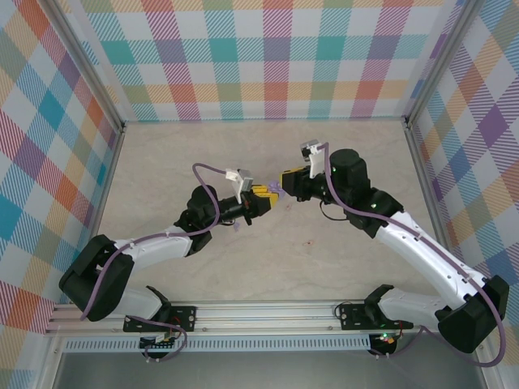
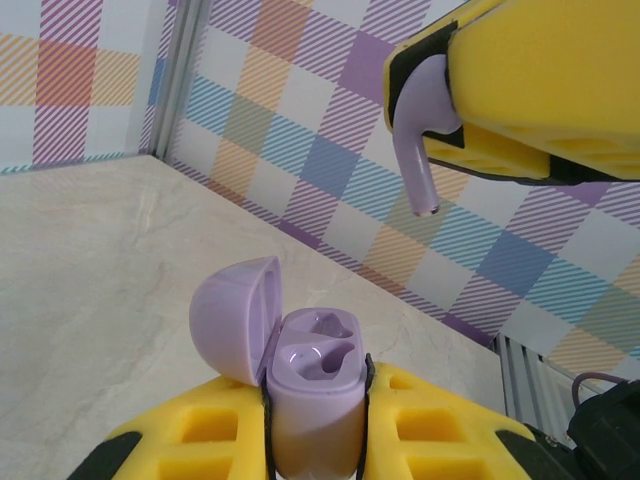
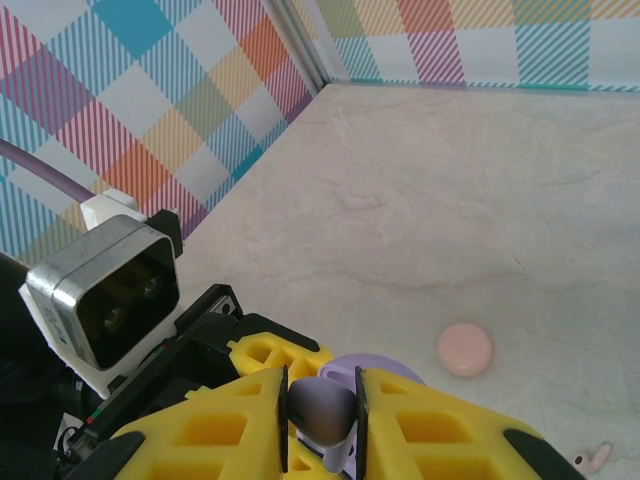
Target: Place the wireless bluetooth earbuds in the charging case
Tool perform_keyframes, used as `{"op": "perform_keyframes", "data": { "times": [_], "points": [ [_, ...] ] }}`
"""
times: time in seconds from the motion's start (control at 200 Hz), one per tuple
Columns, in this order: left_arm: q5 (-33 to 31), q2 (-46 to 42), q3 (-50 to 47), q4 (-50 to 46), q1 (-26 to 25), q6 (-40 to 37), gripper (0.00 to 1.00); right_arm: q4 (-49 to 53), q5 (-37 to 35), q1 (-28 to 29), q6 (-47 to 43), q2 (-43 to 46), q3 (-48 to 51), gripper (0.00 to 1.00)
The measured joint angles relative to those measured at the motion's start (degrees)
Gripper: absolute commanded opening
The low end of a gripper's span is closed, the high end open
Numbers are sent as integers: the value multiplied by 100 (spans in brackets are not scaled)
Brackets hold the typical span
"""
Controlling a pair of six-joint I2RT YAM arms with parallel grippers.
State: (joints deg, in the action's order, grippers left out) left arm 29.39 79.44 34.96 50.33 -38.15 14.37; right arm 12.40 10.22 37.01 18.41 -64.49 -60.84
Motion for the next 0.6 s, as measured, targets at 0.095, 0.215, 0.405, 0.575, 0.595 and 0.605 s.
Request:
{"op": "perform_keyframes", "data": {
  "times": [0.095, 0.215, 0.405, 0.575, 0.595, 0.605],
  "points": [
    [-2, 0, 0, 98, -11, 59, 18, 2, -42, 11, -2, -22, 20, 25],
    [-13, 0, 0, 133, -15, 111, 18, -2, -76, 22, -2, -37, 22, 25],
    [-13, 0, 13, 162, -42, 151, 18, -59, -76, 22, -2, -48, 22, 25],
    [-13, 0, 33, 199, -46, 219, 18, -83, -76, 22, 0, -70, 22, 25],
    [-15, 0, 42, 201, -46, 236, 18, -83, -79, 22, 0, -70, 22, 25],
    [-13, 0, 44, 197, -46, 238, 18, -83, -76, 22, -2, -70, 22, 25]
  ]
}}
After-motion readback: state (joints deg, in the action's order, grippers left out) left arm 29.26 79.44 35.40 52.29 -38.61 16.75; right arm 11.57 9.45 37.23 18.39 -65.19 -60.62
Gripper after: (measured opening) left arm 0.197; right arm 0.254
